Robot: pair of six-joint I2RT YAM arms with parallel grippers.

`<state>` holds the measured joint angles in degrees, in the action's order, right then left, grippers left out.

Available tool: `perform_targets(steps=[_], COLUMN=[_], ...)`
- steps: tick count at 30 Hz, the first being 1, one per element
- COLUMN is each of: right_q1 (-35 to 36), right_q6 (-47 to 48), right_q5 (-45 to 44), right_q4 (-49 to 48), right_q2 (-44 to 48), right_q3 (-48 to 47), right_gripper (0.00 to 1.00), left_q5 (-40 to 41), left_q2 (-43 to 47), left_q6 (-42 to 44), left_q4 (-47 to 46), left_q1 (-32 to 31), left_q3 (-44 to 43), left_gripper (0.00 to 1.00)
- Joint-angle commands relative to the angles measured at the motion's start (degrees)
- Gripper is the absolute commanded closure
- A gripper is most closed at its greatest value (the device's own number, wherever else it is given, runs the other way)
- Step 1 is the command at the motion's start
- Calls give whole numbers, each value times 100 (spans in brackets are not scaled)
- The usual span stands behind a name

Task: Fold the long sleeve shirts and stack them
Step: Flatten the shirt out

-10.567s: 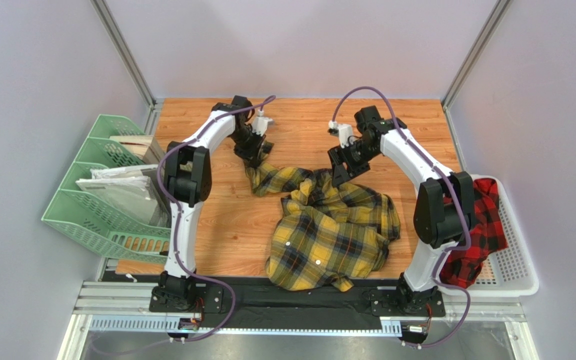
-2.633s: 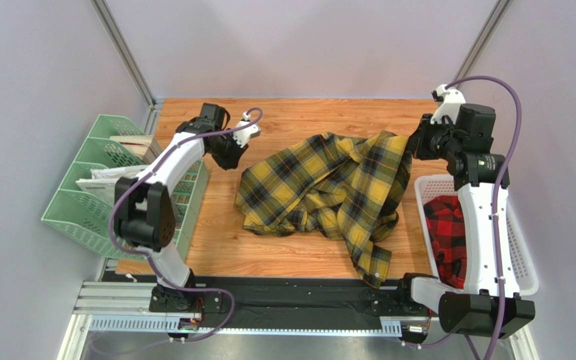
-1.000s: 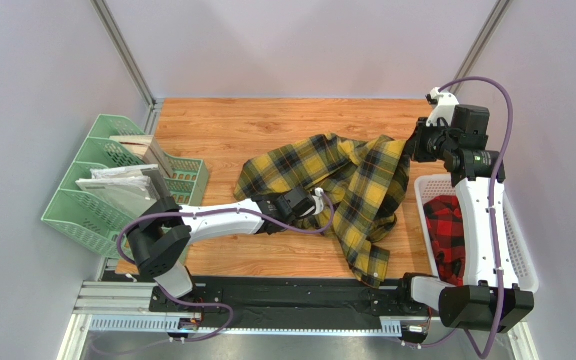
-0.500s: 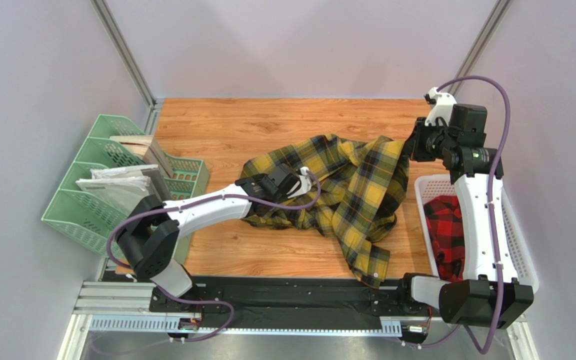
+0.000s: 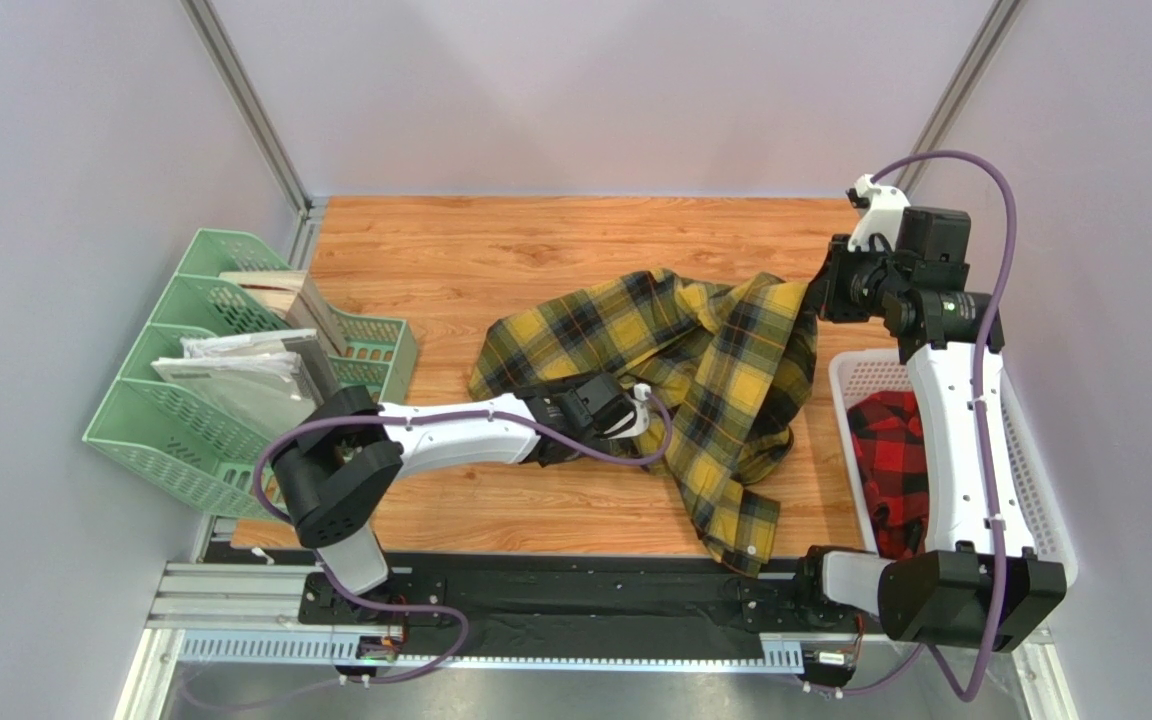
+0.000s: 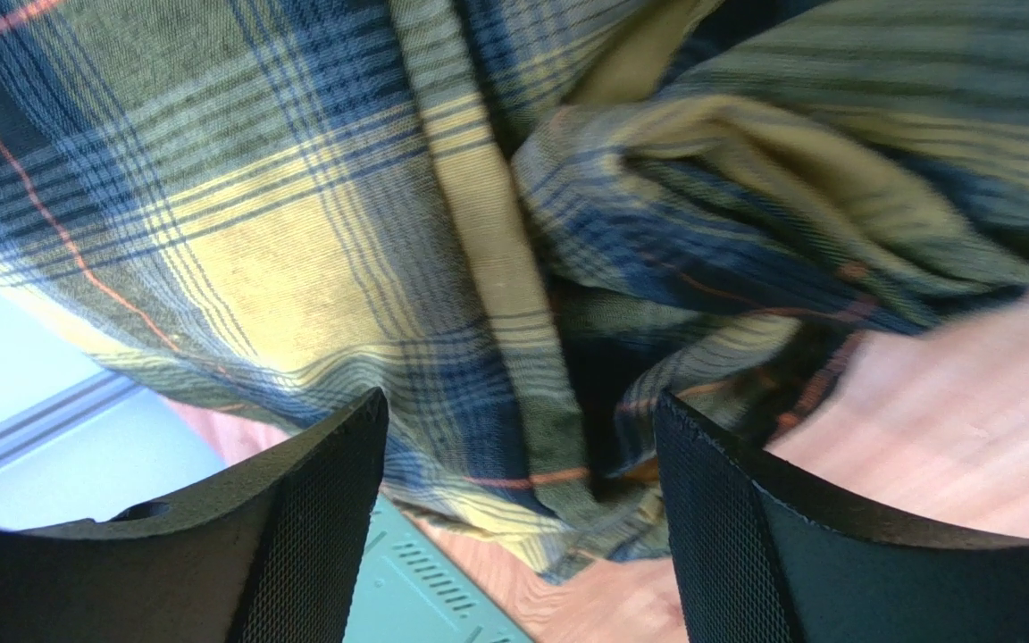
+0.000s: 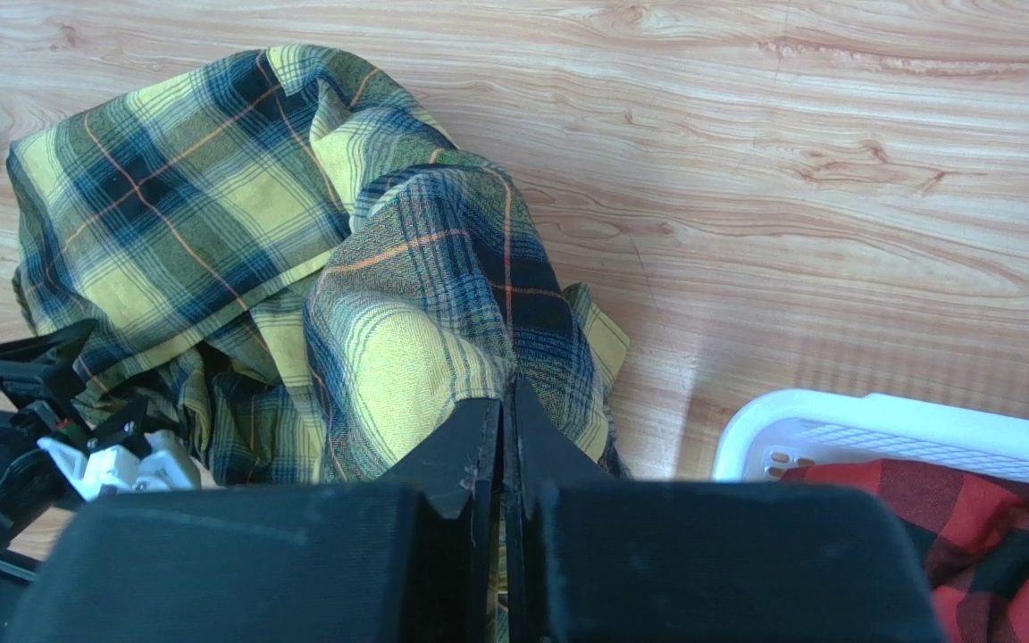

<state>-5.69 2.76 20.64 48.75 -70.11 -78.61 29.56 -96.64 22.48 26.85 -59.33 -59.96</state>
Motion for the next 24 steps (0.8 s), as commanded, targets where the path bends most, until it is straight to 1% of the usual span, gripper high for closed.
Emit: perform_targets(steps=[1, 5, 9, 13, 16, 18, 20, 22, 23, 24], right_q1=[-11, -11, -11, -11, -11, -11, -11, -11, -11, -11], right_q6=[22, 101, 119, 145, 119, 102, 93, 84, 75, 92], right_q5=[-8, -34, -8, 27, 97, 133, 133, 151, 168, 177], right_q4=[-138, -103, -103, -120, -147, -155, -182, -199, -199, -208], right_q2=[-3, 14, -12, -29, -56, -65, -64, -38, -30, -38], right_q3=[-234, -225, -216, -251, -243, -243, -234, -243, -234, -234], right_gripper=[100, 100, 100, 100, 100, 100, 100, 100, 100, 100], left_q5=[542, 770, 744, 490, 252, -46, -344, -669, -793, -872], left_q2=[-30, -22, 259, 759, 971, 1024, 1068, 1069, 1060, 973], left_q6=[257, 520, 661, 714, 802, 854, 977, 1065, 1161, 1214], left_q4=[-487, -777, -699, -347, -251, -76, 4, 118, 223, 268], left_q1=[202, 518, 826, 879, 897, 967, 1081, 1195, 1326, 1397], left_q3=[81, 161, 82, 11, -50, -129, -217, -296, -314, -340], left_gripper=[23, 25, 28, 31, 32, 33, 37, 42, 46, 51])
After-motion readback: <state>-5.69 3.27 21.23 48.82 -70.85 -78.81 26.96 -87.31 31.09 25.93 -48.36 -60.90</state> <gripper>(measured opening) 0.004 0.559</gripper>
